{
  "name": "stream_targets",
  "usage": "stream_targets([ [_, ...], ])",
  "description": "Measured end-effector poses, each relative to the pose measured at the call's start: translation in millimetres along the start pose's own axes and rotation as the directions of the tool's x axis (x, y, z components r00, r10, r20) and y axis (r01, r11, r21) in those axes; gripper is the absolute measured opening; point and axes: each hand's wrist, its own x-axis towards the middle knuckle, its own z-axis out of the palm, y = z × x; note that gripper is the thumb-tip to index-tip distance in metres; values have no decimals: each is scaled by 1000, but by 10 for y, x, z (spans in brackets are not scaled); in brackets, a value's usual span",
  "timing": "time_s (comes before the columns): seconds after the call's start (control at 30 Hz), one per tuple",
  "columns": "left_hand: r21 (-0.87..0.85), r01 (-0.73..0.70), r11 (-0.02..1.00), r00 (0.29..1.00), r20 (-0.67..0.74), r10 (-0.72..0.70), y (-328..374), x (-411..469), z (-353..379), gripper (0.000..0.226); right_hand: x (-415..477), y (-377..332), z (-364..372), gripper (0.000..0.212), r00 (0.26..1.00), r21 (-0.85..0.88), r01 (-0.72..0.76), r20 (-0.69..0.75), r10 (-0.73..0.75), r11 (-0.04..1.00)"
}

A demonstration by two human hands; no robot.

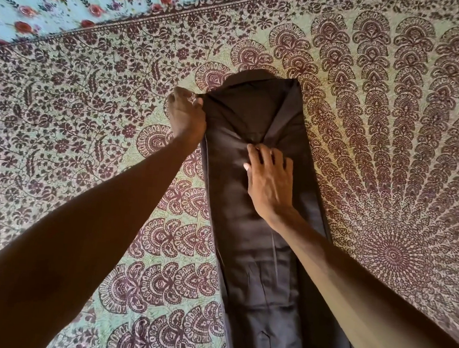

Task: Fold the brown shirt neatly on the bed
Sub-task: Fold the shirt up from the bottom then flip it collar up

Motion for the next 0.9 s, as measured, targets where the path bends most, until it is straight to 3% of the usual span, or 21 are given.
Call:
stream_targets([
  [0.07,18,29,999,998,50,-29,-78,-41,2,26,58,-10,-22,35,996,71,-81,-17,82,994],
  [0.13,48,-32,998,997,73,29,-126,-34,-13,32,138,-7,-38,27,990,199,-134,-11,139,971],
  [0.27,161,-281,946,946,215,244,-119,-9,-66,66,291,62,-102,13,972,367,-233,82,218,901],
  [0.33,277,-403,872,897,309,317,-90,-21,-102,58,333,98,-92,12,971,327,-241,80,227,914],
  [0.5,291,-310,905,947,181,266,2,84,-87,22,332,185,-31,18,970,207,-239,5,243,949],
  [0.6,269,-249,931,959,203,197,27,129,-89,29,312,199,-9,25,973,216,-222,-11,230,951],
  [0.7,149,-152,977,988,-4,154,79,5,-55,44,275,193,-18,27,979,183,-182,-56,195,966],
  [0.77,90,-208,974,969,-117,218,77,-146,-7,35,206,177,-78,28,978,164,-158,-109,177,974],
  [0.83,58,-302,951,951,-46,305,41,-387,56,28,81,151,-133,33,985,149,-125,-100,141,981],
  [0.9,38,-317,947,946,77,314,4,-637,97,47,-67,118,-141,41,996,118,-63,-50,69,991],
])
